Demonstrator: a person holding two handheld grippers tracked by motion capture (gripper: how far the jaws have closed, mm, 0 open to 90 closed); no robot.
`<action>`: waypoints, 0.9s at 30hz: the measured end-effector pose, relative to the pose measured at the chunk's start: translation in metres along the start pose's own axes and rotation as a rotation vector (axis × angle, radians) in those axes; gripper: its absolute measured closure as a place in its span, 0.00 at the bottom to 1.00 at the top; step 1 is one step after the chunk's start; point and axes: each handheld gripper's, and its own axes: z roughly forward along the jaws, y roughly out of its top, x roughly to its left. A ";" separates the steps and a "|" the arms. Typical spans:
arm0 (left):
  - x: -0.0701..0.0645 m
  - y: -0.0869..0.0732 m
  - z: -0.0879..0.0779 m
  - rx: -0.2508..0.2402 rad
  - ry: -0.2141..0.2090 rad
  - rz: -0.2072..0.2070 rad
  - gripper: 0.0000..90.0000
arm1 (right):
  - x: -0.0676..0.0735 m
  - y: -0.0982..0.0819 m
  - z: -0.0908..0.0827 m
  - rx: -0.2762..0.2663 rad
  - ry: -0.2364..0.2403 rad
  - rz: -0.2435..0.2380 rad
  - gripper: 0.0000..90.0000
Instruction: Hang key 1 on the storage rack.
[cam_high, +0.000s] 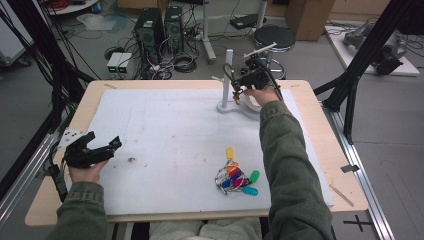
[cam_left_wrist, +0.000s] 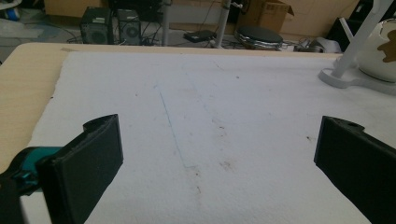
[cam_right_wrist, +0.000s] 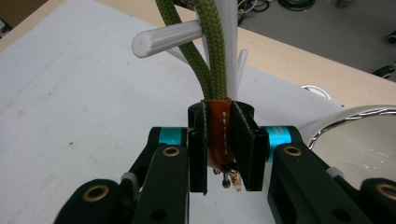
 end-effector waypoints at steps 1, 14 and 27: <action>0.000 0.000 0.000 -0.002 0.001 -0.003 0.02 | 0.000 0.000 0.000 0.001 0.010 0.001 0.84; 0.000 0.000 -0.001 -0.004 0.001 -0.001 0.02 | 0.006 -0.002 -0.015 -0.026 -0.018 -0.002 0.39; 0.000 0.000 -0.001 -0.004 0.002 -0.003 0.02 | 0.017 -0.008 -0.017 0.058 -0.066 -0.011 0.12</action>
